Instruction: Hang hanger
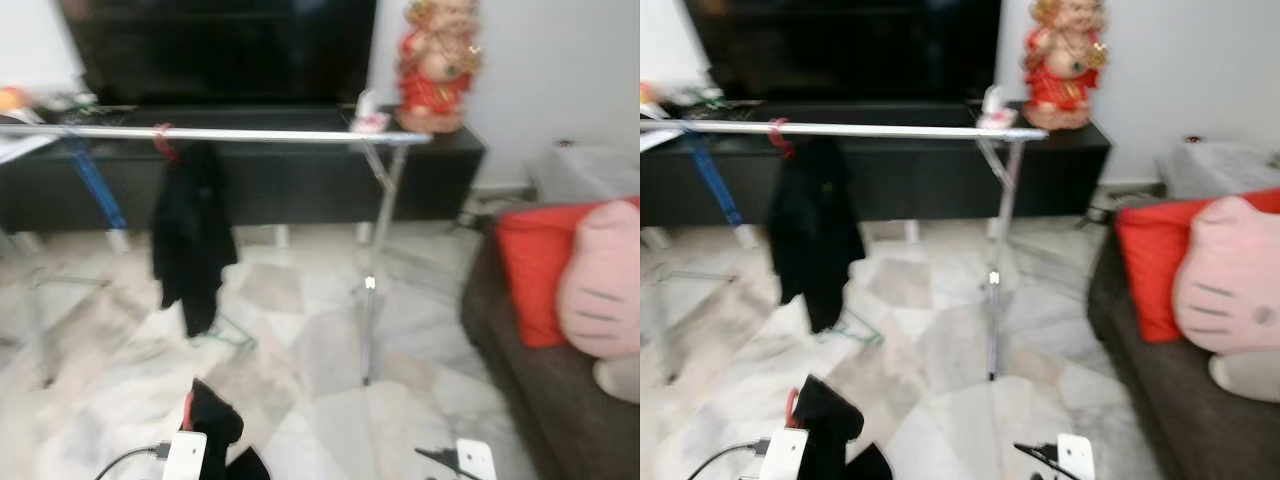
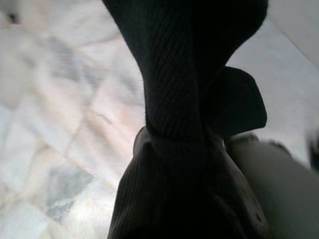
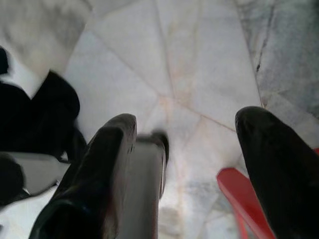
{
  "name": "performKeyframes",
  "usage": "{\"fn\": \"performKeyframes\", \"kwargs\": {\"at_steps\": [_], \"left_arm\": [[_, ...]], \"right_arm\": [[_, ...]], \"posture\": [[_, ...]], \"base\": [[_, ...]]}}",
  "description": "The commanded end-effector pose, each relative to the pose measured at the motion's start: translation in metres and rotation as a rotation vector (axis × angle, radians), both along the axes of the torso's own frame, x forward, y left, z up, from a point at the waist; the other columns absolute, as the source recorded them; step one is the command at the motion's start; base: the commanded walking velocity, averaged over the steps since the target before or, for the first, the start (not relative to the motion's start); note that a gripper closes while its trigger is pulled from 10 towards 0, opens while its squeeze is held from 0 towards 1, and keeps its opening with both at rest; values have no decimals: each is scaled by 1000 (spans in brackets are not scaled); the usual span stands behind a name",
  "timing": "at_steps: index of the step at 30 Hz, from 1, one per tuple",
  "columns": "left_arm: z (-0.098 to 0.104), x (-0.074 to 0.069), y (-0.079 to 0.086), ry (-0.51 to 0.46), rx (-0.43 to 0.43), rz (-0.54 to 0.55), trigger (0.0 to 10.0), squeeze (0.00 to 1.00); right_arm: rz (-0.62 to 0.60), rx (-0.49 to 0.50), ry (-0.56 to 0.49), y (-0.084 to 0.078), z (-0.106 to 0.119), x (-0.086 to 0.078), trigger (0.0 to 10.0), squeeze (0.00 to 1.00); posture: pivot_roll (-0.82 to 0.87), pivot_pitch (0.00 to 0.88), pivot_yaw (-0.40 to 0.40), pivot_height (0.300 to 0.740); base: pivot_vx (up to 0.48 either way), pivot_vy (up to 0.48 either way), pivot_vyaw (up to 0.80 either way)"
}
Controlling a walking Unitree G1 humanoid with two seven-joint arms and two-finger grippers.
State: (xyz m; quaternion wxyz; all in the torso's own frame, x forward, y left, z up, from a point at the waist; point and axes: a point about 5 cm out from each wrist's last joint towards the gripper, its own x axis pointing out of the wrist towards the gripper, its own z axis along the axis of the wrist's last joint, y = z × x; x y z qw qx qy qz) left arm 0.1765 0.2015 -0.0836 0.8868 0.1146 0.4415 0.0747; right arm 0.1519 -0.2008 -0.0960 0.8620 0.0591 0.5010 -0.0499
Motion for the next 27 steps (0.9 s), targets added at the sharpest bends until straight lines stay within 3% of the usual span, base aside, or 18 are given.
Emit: {"fn": "performKeyframes", "kwargs": {"at_steps": [1, 3, 5, 9, 12, 16, 18, 20, 22, 23, 24, 25, 27], "left_arm": [[9, 7, 24, -59, 55, 12, 10000, 0], [35, 26, 68, -171, 101, 13, 10000, 0], [39, 30, 72, -196, 110, 6, 10000, 0], [64, 53, 75, -372, 140, -69, 10000, 0], [76, 65, 73, -442, 157, -155, 10000, 0], [97, 82, 63, -534, 76, -313, 10000, 0], [100, 86, 60, -525, 38, -351, 10000, 0], [108, 93, 45, -502, -40, -501, 10000, 0], [109, 94, 38, -488, -62, -556, 10000, 0], [110, 95, 34, -479, -77, -586, 10000, 0], [110, 95, 34, -479, -77, -586, 10000, 0], [113, 100, 22, -469, -96, -659, 10000, 0], [114, 101, 19, -470, -99, -669, 10000, 0]], "right_arm": [[5, -6, -12, -1, 2, 5, 10000, 0], [7, -8, -12, -2, 2, 5, 10000, 0], [8, -9, -12, -2, 2, 5, 10000, 0], [14, -18, -16, -3, 3, 5, 10000, 0], [23, -24, -19, -4, 3, 5, 10000, 0], [26, -64, -54, -7, 5, 7, 10000, 0], [22, -73, -73, -8, 6, 8, 10000, 0], [39, -89, -123, -8, 8, 11, 10000, 0], [54, -98, -140, -8, 9, 13, 10000, 0], [67, -114, -201, -19, 20, 30, 10000, 0], [67, -114, -201, -19, 20, 30, 10000, 0], [82, -141, -348, -46, 50, 67, 10000, 0], [83, -143, -364, -50, 54, 70, 10000, 0]], "posture": [[-80, 0, -15, 740], [-78, 0, -15, 740], [-74, 0, -16, 740], [-58, 0, -21, 740], [-55, 0, -22, 740], [-44, 0, -28, 740], [-44, 0, -30, 740], [-52, 0, -30, 740], [-52, 0, -30, 740], [-60, 0, -31, 740], [-60, 0, -31, 740], [-75, 0, -30, 740], [-75, 0, -30, 740]], "base": [[0, 0, 0], [0, 0, 0], [0, 0, 0], [0, 0, 0], [0, 0, 0], [0, 0, 0], [0, 0, 0], [0, 0, 0], [0, 0, 0], [0, 0, 0], [0, 0, 0], [0, 0, 0], [0, 0, 0]]}}
